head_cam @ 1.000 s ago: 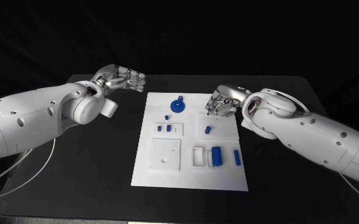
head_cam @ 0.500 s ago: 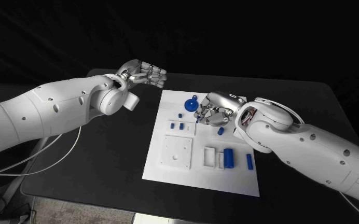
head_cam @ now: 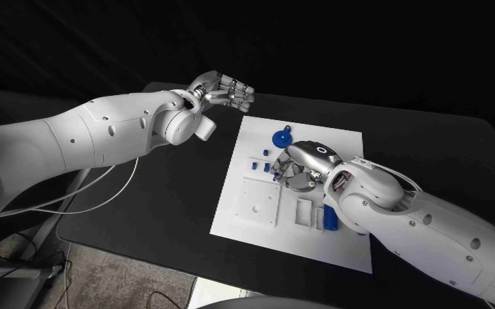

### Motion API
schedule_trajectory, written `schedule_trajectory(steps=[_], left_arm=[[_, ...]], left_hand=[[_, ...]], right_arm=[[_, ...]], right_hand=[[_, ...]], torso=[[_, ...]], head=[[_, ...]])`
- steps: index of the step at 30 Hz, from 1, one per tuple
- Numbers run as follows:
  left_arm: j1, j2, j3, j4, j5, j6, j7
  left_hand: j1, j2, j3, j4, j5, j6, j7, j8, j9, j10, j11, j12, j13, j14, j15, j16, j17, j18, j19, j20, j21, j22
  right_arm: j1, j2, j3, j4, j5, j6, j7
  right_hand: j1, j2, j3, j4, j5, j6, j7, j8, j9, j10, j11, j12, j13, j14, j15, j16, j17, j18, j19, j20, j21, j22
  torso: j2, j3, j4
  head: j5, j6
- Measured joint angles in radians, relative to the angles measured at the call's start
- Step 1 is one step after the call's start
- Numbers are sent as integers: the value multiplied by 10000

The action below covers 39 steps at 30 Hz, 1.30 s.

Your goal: Assemble the parts on the task board

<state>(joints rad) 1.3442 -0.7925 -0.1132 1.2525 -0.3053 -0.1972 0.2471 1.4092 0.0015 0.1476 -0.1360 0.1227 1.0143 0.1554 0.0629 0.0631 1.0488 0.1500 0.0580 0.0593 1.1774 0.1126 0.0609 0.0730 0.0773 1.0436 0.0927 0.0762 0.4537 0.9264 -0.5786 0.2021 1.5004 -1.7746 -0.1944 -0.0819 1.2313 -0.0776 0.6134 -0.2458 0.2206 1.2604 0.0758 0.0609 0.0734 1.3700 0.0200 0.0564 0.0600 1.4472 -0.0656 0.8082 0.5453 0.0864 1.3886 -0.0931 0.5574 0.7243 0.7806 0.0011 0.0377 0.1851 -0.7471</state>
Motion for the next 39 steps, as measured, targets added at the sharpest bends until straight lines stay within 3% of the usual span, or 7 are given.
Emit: schedule_trajectory(steps=[5,12,39], left_arm=[[0,22,-1,-2,3,-11,10],[0,44,-1,6,7,-12,19],[0,45,-2,31,18,-8,33]], left_hand=[[0,0,0,0,0,0,0,0,0,0,0,0,0,0,0,0,0,0,0,0,0,0],[0,0,0,0,0,0,0,0,0,0,0,0,0,0,0,0,0,0,0,0,0,-1],[0,0,0,0,0,0,0,0,0,0,0,0,0,0,0,0,0,0,0,0,0,55]], right_arm=[[-145,74,-59,-43,-254,-241,-5],[-319,141,-123,-42,-476,-435,-7],[-642,229,-382,-125,-700,-573,-7]], right_hand=[[1,0,3,-29,-1,30,-31,-1,1,0,0,2,3,1,1,0,-1,0,0,1,0,119],[1,0,47,-16,-10,30,-31,-3,0,27,-27,2,4,2,4,0,-2,0,-1,3,-26,201],[-2,-3,47,-15,109,59,6,-2,-6,22,-22,-4,4,8,17,42,-6,-1,37,-33,-86,422]], torso=[[4,12,-2],[6,14,-11],[1,19,-15]], head=[[173,-60],[284,-113],[385,-290]])
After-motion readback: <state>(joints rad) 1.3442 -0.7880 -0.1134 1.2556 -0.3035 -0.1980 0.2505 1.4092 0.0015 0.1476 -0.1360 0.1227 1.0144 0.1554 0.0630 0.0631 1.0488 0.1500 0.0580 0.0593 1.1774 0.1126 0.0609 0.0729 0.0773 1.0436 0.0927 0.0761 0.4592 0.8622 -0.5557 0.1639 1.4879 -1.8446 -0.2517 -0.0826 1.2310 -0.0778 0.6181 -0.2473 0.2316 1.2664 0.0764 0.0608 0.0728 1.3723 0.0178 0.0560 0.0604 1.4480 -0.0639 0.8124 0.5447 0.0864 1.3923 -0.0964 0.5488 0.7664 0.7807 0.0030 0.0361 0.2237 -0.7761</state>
